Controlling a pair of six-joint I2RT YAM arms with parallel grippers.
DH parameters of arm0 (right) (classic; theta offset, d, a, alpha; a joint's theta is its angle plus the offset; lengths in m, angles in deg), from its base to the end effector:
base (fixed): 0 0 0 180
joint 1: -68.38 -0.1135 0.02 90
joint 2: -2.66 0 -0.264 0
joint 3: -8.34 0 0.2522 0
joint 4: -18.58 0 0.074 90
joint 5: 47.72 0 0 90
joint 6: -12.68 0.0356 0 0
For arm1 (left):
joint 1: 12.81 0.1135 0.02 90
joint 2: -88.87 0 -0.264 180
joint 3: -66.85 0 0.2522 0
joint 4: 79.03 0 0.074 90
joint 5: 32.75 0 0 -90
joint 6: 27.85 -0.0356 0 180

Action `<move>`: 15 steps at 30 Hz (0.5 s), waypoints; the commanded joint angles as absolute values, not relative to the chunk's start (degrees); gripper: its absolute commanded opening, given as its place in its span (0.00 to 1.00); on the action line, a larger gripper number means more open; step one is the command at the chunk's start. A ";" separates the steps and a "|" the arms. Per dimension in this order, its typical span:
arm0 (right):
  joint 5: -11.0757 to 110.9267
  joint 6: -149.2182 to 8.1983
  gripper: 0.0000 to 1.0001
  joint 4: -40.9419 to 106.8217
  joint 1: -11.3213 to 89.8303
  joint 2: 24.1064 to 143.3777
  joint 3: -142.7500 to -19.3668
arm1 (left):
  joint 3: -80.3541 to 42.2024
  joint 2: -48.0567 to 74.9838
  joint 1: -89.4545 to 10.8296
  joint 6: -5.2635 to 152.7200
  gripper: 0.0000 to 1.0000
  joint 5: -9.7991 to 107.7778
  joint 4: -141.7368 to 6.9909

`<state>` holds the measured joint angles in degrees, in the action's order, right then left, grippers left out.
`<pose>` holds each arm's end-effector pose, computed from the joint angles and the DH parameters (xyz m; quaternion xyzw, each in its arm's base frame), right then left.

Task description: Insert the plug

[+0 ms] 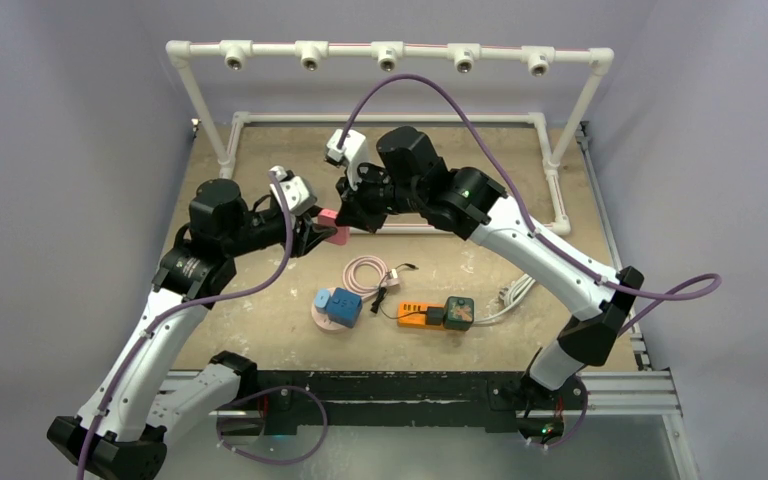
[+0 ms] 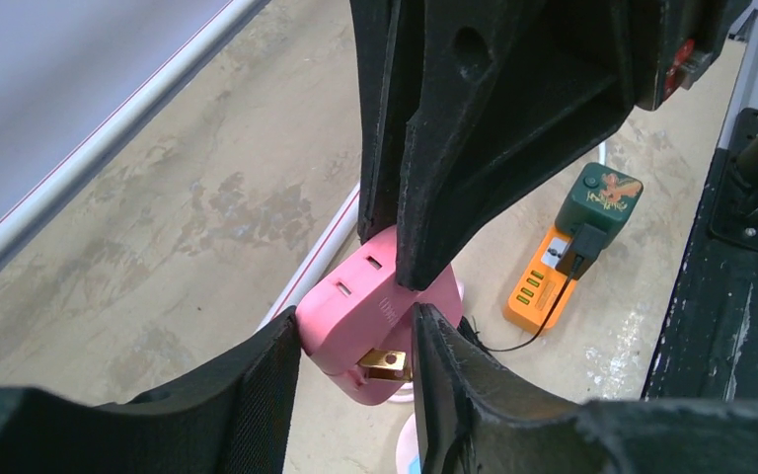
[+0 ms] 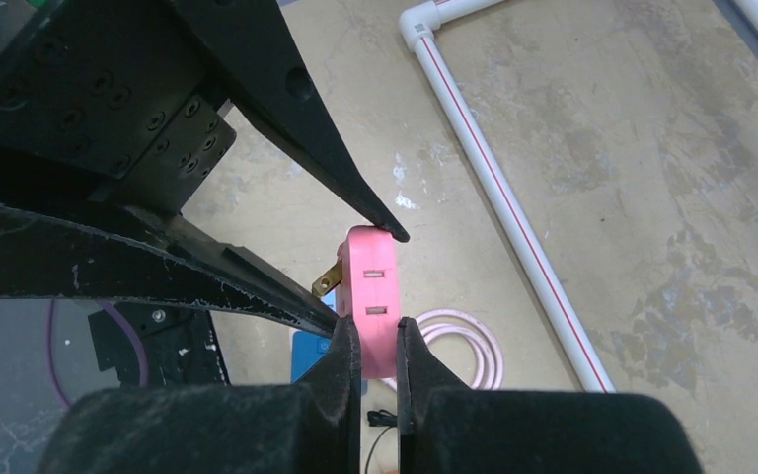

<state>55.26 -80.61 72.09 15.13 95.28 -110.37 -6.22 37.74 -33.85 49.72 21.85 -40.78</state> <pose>0.2060 0.2893 0.4381 -0.4538 0.7200 0.3055 0.4270 0.1673 -0.0864 0.3843 0.3941 0.6776 -0.2855 0.5514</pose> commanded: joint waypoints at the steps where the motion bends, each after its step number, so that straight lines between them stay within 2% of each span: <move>1: 54.85 -80.75 0.00 71.11 14.77 91.83 -110.49 | -6.93 38.21 -33.82 45.89 0.37 22.75 -37.99; 9: 54.41 -83.47 0.00 74.33 14.77 89.76 -110.43 | -8.36 37.77 -33.82 41.84 0.24 20.48 -34.10; 15: 56.94 -86.37 0.00 76.55 14.77 87.06 -108.41 | -10.04 36.58 -33.82 38.66 0.22 14.48 -29.59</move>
<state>55.23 -83.76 75.04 14.51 92.79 -109.17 -8.01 37.60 -34.18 43.41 17.44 -36.04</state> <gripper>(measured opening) 0.067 0.386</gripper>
